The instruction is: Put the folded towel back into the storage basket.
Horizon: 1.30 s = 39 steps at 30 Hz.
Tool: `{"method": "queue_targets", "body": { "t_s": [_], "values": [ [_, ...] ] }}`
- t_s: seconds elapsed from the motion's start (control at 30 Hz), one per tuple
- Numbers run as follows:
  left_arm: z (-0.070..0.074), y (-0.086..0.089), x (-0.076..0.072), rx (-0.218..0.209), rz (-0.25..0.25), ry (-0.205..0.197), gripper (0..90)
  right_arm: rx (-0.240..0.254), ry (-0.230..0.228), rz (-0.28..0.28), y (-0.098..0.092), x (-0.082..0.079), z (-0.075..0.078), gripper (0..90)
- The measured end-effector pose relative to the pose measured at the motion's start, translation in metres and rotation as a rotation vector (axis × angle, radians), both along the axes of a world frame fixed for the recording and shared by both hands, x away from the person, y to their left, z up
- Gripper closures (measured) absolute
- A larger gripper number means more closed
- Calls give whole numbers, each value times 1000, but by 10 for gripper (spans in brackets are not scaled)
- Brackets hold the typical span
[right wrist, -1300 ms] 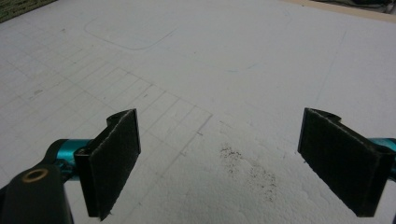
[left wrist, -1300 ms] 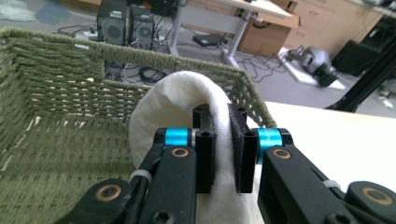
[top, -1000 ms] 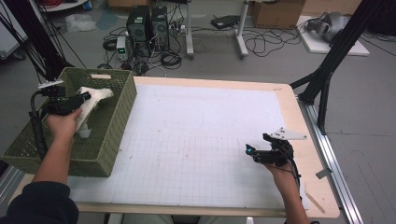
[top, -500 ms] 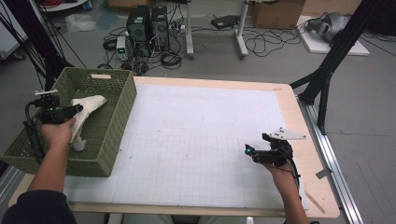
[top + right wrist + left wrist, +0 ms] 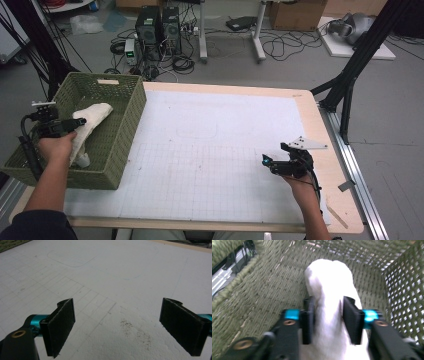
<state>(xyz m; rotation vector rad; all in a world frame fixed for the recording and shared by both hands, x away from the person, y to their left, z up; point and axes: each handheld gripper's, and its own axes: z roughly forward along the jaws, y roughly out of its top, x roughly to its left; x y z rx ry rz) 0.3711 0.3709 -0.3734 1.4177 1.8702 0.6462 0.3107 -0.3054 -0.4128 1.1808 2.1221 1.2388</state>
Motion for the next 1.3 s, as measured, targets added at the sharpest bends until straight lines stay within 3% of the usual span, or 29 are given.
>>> {"method": "queue_targets", "body": {
  "t_s": [0.07,0.3,0.47,0.6,0.8,0.97,1.2,1.3],
  "values": [
    [3,-1,-1,24,-9,-17,500,0,1,-1,1,0,0,124],
    [10,-4,-4,102,-39,-81,478,-7,2,5,3,0,-1,124],
    [14,-11,-2,102,-142,-131,539,-9,8,4,3,1,-2,124],
    [14,-18,1,67,-214,-148,559,-11,6,6,4,1,-2,124],
    [15,-19,9,59,-234,-114,515,-13,11,6,5,2,-3,124],
    [16,-21,18,80,-238,-95,511,-16,10,10,6,2,-3,124],
    [7,-25,27,90,-263,-55,494,-12,14,7,5,2,-3,124],
    [3,-26,30,100,-270,-20,507,-17,10,12,6,2,-3,124]
  ]
}}
